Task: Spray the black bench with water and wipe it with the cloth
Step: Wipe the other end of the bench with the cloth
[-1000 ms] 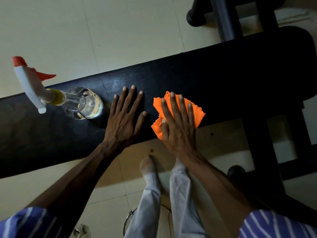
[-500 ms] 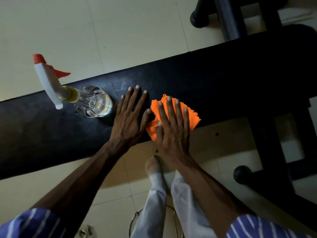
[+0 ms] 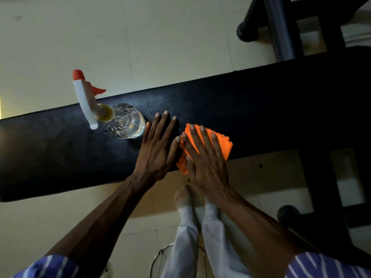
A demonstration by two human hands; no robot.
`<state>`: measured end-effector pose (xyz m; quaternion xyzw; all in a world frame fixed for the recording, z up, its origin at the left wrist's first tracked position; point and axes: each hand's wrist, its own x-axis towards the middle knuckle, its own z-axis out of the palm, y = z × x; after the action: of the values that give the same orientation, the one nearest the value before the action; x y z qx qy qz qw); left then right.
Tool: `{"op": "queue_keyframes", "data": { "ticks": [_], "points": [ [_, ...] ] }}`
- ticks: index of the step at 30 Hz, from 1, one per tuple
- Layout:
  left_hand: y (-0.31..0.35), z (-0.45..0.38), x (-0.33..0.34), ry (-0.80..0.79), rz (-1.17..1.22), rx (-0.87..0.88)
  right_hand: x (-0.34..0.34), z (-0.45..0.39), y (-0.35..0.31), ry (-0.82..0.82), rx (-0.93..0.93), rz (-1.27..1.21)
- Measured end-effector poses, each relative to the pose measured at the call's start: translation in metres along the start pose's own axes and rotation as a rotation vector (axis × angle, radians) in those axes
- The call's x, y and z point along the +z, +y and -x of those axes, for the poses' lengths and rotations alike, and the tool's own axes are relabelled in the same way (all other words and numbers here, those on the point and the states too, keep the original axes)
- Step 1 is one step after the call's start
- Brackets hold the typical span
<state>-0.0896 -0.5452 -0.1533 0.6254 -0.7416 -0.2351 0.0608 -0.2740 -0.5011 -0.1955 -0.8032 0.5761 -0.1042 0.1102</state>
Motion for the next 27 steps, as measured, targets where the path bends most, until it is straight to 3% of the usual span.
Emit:
{"op": "queue_keyframes", "data": {
  "ticks": [2, 4, 9, 13, 18, 21, 27],
  "points": [
    [0.0, -0.001, -0.003, -0.017, 0.011, 0.001, -0.008, 0.005, 0.02, -0.045, -0.1, 0.021],
    [-0.001, -0.002, -0.003, -0.016, 0.015, -0.003, -0.017, -0.002, 0.043, -0.041, -0.078, 0.039],
    [0.002, -0.001, 0.005, 0.025, 0.026, -0.025, -0.016, -0.055, 0.031, 0.131, 0.374, 0.014],
    [0.009, -0.001, 0.004, 0.002, 0.051, -0.069, -0.003, -0.03, -0.01, 0.047, 0.174, -0.041],
    [0.016, -0.002, -0.002, -0.031, 0.053, -0.102, -0.032, -0.019, 0.019, -0.109, 0.017, -0.181],
    [0.029, -0.004, -0.004, -0.022, 0.085, -0.163, -0.058, -0.019, 0.044, -0.139, 0.094, -0.342],
    [0.072, -0.007, -0.004, -0.11, 0.103, -0.208, -0.091, -0.014, 0.08, -0.111, 0.336, -0.403]
  ]
}}
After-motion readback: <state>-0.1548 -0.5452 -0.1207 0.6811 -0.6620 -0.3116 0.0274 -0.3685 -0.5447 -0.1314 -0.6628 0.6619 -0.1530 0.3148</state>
